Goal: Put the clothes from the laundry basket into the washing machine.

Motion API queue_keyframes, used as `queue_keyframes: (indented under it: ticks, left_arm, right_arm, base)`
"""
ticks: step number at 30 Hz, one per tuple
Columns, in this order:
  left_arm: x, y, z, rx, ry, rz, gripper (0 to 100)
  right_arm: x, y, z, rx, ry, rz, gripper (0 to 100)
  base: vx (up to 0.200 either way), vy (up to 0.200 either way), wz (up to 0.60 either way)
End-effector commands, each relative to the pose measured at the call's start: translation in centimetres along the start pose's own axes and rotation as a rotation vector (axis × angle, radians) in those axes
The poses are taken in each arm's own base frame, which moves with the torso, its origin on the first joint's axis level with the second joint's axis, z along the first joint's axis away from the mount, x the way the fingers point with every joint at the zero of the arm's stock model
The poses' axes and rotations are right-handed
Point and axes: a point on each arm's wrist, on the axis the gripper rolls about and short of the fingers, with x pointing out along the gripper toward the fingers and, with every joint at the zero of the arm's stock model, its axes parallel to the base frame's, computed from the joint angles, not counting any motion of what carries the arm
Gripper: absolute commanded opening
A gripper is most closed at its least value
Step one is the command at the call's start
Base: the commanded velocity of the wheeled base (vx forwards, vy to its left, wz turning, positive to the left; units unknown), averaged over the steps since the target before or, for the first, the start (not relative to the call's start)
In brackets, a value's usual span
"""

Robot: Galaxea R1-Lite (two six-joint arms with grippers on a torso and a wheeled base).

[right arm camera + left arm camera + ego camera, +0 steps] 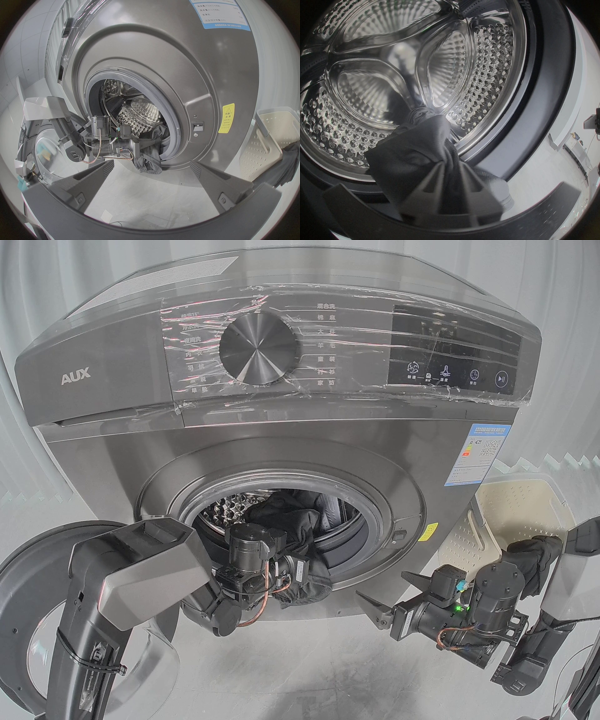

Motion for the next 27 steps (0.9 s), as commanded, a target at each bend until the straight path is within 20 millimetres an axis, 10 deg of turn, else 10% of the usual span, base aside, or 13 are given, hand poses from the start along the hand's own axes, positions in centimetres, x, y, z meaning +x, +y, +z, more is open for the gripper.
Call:
queue_keyframes:
  ticks: [1,17,18,27]
  left_arm:
    - [0.5,0.4,0.2,-0.004,-0.022,0.016,0]
    - [3.3,2.3,4.6,-0.029,-0.247,0.138,0]
    - [3.2,2.3,4.6,-0.029,-0.247,0.136,100]
    - [1.7,1.0,2.7,-0.018,-0.152,0.074,100]
  right_arm:
    - [0.0,0.0,0.0,0.0,-0.002,0.002,100]
    - [0.0,0.0,0.0,0.0,-0.001,0.0,100]
    - [0.0,0.0,0.1,0.0,-0.003,0.0,100]
    - [0.0,0.0,0.1,0.001,-0.004,0.001,100]
  base:
    - [0.0,0.0,0.0]
    - [0.0,0.0,0.0]
    - [0.0,0.0,0.0]
    - [0.0,0.0,0.0]
